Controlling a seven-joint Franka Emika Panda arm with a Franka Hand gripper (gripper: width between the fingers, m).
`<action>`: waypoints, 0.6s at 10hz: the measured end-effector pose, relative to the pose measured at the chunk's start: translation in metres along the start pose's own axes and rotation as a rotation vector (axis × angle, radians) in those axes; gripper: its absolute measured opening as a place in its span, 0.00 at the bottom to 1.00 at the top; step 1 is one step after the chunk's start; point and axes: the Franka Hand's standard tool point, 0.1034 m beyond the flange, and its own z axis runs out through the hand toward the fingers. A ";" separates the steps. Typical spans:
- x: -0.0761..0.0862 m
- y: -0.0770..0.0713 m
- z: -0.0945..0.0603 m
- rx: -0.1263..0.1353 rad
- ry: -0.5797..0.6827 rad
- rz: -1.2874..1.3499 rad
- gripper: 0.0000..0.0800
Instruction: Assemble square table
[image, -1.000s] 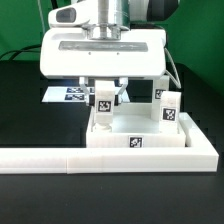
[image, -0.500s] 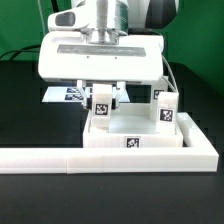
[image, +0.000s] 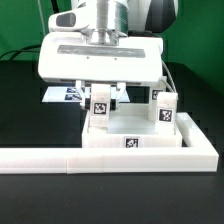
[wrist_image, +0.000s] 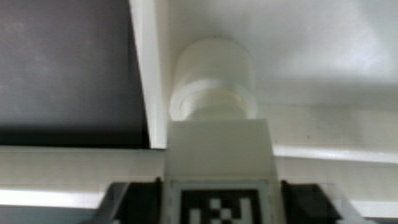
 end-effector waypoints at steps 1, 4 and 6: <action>0.000 0.000 0.000 0.000 0.000 0.000 0.55; 0.000 0.000 0.000 0.000 -0.001 0.000 0.80; 0.000 0.000 0.000 0.000 -0.001 0.000 0.81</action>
Offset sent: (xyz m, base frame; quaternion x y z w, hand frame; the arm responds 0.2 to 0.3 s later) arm 0.0000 0.0000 0.0000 0.0000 0.0000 0.0000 1.0000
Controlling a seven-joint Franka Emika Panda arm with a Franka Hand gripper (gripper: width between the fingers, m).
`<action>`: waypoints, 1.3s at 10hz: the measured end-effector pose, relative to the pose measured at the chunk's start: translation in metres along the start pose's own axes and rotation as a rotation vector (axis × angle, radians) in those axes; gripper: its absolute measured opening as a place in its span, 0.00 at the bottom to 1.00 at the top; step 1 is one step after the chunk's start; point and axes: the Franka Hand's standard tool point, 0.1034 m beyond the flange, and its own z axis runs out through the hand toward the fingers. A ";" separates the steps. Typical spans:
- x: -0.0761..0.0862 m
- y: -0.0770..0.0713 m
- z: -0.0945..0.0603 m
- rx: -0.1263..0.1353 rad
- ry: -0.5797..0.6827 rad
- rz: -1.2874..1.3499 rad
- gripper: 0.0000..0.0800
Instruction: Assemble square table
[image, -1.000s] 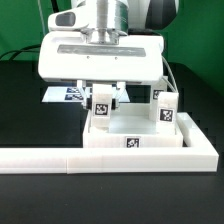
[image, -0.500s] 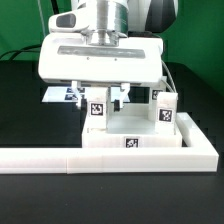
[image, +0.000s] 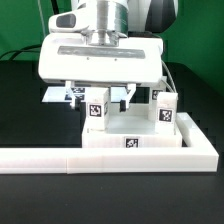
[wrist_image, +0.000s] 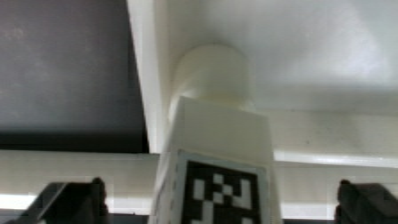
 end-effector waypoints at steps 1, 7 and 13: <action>0.000 0.000 0.000 0.000 0.000 0.000 0.81; 0.013 0.010 -0.018 0.028 -0.092 0.032 0.81; 0.014 0.003 -0.012 0.141 -0.527 0.075 0.81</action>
Offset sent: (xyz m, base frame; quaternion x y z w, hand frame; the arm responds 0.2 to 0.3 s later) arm -0.0046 -0.0125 0.0282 -0.0124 -0.0556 0.0256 0.9980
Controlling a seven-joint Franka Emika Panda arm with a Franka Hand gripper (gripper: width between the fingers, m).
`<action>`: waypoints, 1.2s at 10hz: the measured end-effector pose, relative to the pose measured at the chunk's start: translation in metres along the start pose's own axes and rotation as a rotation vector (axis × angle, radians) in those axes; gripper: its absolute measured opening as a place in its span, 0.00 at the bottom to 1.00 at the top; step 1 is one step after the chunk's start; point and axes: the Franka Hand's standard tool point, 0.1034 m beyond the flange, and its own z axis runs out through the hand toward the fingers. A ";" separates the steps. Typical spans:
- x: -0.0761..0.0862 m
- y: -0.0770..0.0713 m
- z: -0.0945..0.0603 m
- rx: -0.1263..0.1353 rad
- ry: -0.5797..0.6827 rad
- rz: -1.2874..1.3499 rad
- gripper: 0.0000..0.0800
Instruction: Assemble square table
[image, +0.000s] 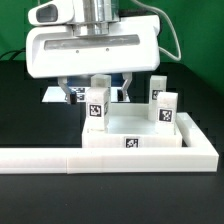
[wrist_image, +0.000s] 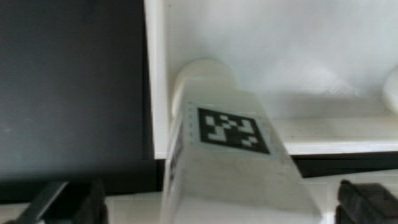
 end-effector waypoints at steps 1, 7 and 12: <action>0.008 0.001 -0.002 -0.001 -0.004 -0.005 0.81; 0.013 0.003 -0.002 -0.009 0.026 -0.007 0.36; 0.014 0.002 -0.001 -0.008 0.029 0.036 0.36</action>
Offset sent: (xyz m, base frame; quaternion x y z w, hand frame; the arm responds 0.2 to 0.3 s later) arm 0.0013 -0.0067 0.0039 -0.0374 0.0320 -0.0183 0.9986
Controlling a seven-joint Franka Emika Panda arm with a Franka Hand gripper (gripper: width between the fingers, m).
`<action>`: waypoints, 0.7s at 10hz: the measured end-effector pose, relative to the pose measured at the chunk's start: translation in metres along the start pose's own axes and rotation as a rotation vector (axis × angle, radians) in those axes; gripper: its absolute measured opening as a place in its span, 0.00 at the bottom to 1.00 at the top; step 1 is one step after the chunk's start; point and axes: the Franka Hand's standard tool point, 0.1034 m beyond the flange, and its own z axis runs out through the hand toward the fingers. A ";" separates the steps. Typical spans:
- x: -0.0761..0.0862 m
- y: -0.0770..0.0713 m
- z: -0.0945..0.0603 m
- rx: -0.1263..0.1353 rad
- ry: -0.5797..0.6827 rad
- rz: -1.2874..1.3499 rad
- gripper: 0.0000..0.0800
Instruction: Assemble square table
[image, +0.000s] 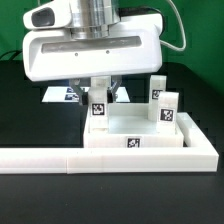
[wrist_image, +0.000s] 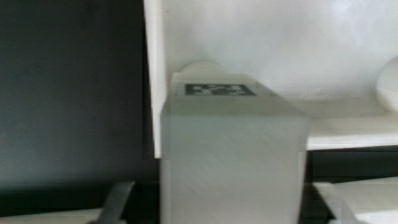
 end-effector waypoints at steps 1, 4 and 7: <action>0.001 -0.004 0.001 0.002 0.008 0.085 0.36; 0.003 -0.007 0.001 -0.006 0.040 0.440 0.36; 0.006 -0.005 0.001 -0.005 0.091 0.745 0.36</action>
Offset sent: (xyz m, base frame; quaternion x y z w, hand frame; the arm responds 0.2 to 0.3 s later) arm -0.0064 0.0135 -0.0035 -0.0216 0.0171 0.2971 0.9544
